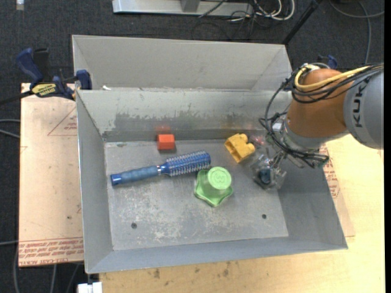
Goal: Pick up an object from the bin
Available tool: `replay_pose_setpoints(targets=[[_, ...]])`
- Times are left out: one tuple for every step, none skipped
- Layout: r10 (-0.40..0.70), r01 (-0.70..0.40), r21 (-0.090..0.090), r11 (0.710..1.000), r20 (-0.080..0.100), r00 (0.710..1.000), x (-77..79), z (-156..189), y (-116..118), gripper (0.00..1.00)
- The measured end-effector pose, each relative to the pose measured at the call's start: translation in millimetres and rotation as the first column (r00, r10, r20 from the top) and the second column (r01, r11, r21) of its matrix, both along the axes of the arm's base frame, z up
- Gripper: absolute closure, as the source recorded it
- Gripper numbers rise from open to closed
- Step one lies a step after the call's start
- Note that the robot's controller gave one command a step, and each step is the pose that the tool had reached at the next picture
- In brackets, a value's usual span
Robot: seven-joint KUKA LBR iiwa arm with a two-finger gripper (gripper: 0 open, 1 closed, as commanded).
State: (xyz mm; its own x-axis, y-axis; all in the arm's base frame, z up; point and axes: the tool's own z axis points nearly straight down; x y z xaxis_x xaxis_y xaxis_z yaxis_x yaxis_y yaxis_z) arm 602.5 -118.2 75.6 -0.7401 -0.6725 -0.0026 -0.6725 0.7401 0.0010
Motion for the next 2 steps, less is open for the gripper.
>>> replay_pose_setpoints(targets=[[-0.010,0.010,-0.004,1.000,0.011,1.000,-1.3,158.4,-8.5,1.00],[-0.009,0.009,-0.001,1.000,0.003,1.000,-2.7,153.1,-8.1,0.00]])
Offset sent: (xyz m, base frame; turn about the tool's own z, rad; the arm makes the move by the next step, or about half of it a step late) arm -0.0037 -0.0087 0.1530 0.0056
